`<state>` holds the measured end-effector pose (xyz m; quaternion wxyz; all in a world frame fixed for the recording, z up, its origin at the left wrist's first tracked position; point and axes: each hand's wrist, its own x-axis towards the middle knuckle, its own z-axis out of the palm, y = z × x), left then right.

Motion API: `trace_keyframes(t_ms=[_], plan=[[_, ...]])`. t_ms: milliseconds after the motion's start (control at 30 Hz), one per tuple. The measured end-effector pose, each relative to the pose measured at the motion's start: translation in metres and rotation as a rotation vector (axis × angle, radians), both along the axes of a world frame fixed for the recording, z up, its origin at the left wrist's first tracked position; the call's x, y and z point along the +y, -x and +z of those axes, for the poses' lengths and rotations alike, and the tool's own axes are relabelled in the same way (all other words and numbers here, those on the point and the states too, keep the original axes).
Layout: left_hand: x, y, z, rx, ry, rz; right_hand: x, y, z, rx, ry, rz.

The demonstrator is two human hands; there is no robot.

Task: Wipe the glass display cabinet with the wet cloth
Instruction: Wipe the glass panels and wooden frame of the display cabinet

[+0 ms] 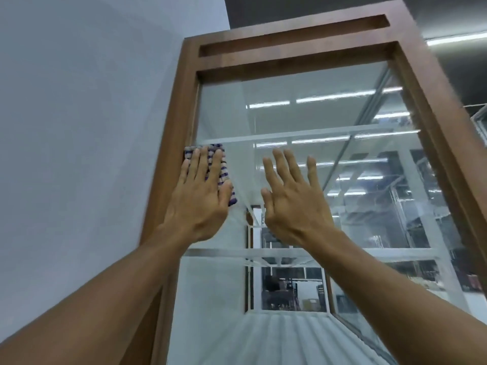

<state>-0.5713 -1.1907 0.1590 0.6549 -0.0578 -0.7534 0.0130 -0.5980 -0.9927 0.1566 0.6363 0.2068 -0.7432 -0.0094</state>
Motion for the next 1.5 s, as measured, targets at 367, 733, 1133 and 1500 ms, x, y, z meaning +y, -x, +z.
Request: trace_keyframes(t_ms=[367, 733, 1133, 1500], plan=[[0.115, 0.012, 0.011, -0.006, 0.274, -0.145, 0.087, -0.001, 0.008, 0.004, 0.153, 0.029], [0.179, 0.021, -0.015, -0.016, 0.385, -0.117, 0.200, -0.008, 0.007, 0.044, 0.182, -0.293], [0.263, 0.025, 0.014, -0.019, 0.435, -0.102, 0.250, -0.002, -0.016, 0.055, 0.251, 0.033], [0.308, 0.029, -0.019, -0.069, 0.401, -0.174, 0.258, -0.001, -0.047, 0.030, 0.288, 0.197]])
